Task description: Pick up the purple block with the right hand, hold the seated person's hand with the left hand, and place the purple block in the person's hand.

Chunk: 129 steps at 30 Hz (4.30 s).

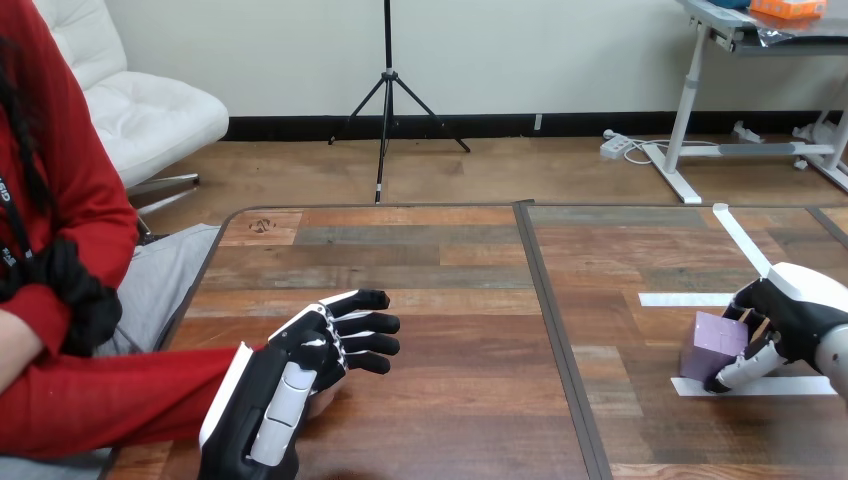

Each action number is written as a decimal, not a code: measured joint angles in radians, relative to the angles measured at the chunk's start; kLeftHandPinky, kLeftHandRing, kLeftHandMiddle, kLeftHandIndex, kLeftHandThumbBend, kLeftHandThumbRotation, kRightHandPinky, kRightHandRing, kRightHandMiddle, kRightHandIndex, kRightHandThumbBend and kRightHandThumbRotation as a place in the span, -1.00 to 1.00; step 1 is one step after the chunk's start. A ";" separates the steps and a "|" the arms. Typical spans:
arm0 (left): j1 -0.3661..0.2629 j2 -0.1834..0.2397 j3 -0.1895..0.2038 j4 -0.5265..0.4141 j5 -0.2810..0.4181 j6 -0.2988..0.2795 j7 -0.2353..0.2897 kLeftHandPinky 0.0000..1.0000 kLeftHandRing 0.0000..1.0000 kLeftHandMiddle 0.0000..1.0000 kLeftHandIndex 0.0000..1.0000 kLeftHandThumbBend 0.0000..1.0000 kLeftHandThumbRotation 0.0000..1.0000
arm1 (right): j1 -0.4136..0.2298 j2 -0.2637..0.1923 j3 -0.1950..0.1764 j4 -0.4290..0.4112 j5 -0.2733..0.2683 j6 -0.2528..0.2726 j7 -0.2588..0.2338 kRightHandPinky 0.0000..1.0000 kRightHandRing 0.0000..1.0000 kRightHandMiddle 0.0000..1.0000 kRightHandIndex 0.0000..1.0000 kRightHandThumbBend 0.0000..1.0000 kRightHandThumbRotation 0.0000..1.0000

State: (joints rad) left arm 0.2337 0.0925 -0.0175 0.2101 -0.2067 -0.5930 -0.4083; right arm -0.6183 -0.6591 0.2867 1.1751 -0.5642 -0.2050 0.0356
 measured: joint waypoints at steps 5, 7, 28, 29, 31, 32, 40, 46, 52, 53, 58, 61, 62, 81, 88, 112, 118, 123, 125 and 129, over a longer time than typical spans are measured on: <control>0.000 0.000 0.000 0.000 -0.001 0.000 0.000 0.22 0.31 0.36 0.41 0.53 0.84 | 0.000 0.006 0.000 0.002 0.007 -0.006 -0.017 -0.17 -0.03 0.04 0.02 0.22 -1.00; 0.000 0.000 0.000 0.000 -0.003 0.000 0.000 0.23 0.32 0.36 0.41 0.53 0.83 | 0.000 0.008 0.000 0.002 0.013 -0.008 -0.022 -0.19 -0.05 0.03 0.03 0.22 -1.00; -0.001 -0.002 0.002 0.000 -0.014 -0.005 0.008 0.24 0.32 0.35 0.39 0.59 0.79 | 0.000 0.026 -0.007 -0.001 0.050 -0.011 -0.026 -0.19 -0.06 0.02 0.06 0.25 -1.00; -0.001 -0.002 0.002 0.000 -0.014 -0.005 0.008 0.24 0.32 0.35 0.39 0.58 0.79 | 0.000 0.026 -0.008 -0.002 0.052 -0.011 -0.026 -0.20 -0.07 0.02 0.06 0.25 -1.00; -0.001 -0.003 0.002 0.000 -0.015 -0.005 0.008 0.24 0.32 0.35 0.39 0.58 0.79 | 0.000 0.026 -0.008 -0.005 0.055 -0.011 -0.026 -0.20 -0.07 0.01 0.06 0.26 -1.00; -0.001 -0.003 0.002 0.000 -0.015 -0.005 0.009 0.25 0.32 0.35 0.39 0.57 0.79 | 0.000 0.026 -0.009 -0.006 0.056 -0.011 -0.026 -0.21 -0.09 0.00 0.06 0.26 -1.00; -0.010 -0.007 0.015 0.035 0.099 -0.101 0.078 0.25 0.31 0.35 0.39 0.39 0.81 | 0.001 0.026 -0.021 -0.029 0.079 -0.013 -0.026 -0.34 -0.23 -0.11 0.03 0.29 -1.00; -0.018 0.002 0.044 0.049 0.287 -0.179 0.199 0.26 0.36 0.41 0.43 0.40 0.70 | 0.002 0.026 -0.029 -0.050 0.096 -0.021 -0.026 -0.43 -0.32 -0.16 0.03 0.30 -1.00; -0.019 0.025 0.082 0.034 0.478 -0.184 0.331 0.40 0.53 0.58 0.58 0.66 0.58 | 0.009 0.026 -0.033 -0.083 0.112 -0.026 -0.025 -0.42 -0.30 -0.14 0.03 0.30 -1.00; -0.018 0.029 0.088 0.028 0.506 -0.179 0.348 0.42 0.56 0.61 0.61 0.71 0.57 | 0.010 0.026 -0.035 -0.088 0.116 -0.027 -0.025 -0.42 -0.30 -0.15 0.03 0.30 -1.00; -0.012 0.059 0.121 -0.023 0.668 -0.119 0.438 0.55 0.67 0.71 0.72 0.87 0.53 | 0.021 0.026 -0.045 -0.123 0.133 -0.027 -0.024 -0.44 -0.32 -0.16 0.03 0.29 -1.00; -0.007 0.081 0.140 -0.060 0.748 -0.077 0.482 0.65 0.74 0.78 0.80 0.92 0.46 | 0.027 0.026 -0.054 -0.148 0.138 -0.027 -0.023 -0.41 -0.29 -0.13 0.03 0.29 -1.00; -0.006 0.088 0.146 -0.071 0.766 -0.066 0.493 0.66 0.75 0.79 0.81 0.93 0.45 | 0.028 0.026 -0.057 -0.155 0.140 -0.026 -0.023 -0.41 -0.28 -0.12 0.03 0.29 -1.00; -0.007 0.217 0.180 -0.174 0.969 0.101 0.638 0.85 0.87 0.92 0.96 1.00 0.30 | 0.045 0.025 -0.093 -0.316 0.161 0.022 0.004 -0.32 -0.19 -0.05 0.05 0.29 -1.00; -0.007 0.238 0.161 -0.174 1.006 0.144 0.655 0.95 0.92 0.96 0.98 0.99 0.23 | 0.048 0.025 -0.095 -0.343 0.161 0.024 0.005 -0.25 -0.13 -0.01 0.05 0.30 -1.00; -0.047 0.322 0.062 -0.110 1.038 0.242 0.633 0.93 0.88 0.89 0.90 0.99 -0.07 | 0.071 0.026 -0.095 -0.349 0.161 0.024 0.008 -0.35 -0.22 -0.08 0.03 0.31 -1.00; -0.071 0.342 0.044 -0.085 1.036 0.263 0.607 0.86 0.82 0.83 0.82 1.00 -0.16 | 0.071 0.026 -0.096 -0.349 0.161 0.024 0.008 -0.35 -0.22 -0.08 0.03 0.32 -1.00; -0.092 0.356 0.025 -0.058 1.037 0.274 0.605 0.77 0.76 0.77 0.78 0.98 -0.24 | 0.071 0.026 -0.096 -0.352 0.161 0.027 0.008 -0.37 -0.24 -0.10 0.03 0.32 -1.00; -0.100 0.363 0.017 -0.045 1.037 0.278 0.604 0.76 0.75 0.76 0.78 0.97 -0.25 | 0.071 0.026 -0.096 -0.355 0.161 0.028 0.008 -0.37 -0.24 -0.10 0.04 0.32 -1.00; -0.119 0.374 0.000 -0.019 1.039 0.285 0.605 0.73 0.73 0.74 0.76 0.95 -0.29 | 0.071 0.026 -0.096 -0.363 0.161 0.030 0.008 -0.34 -0.22 -0.08 0.04 0.31 -1.00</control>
State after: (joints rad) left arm 0.1148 0.4668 -0.0171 0.1910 0.8322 -0.3076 0.1962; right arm -0.5469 -0.6335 0.1902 0.8116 -0.4036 -0.1749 0.0440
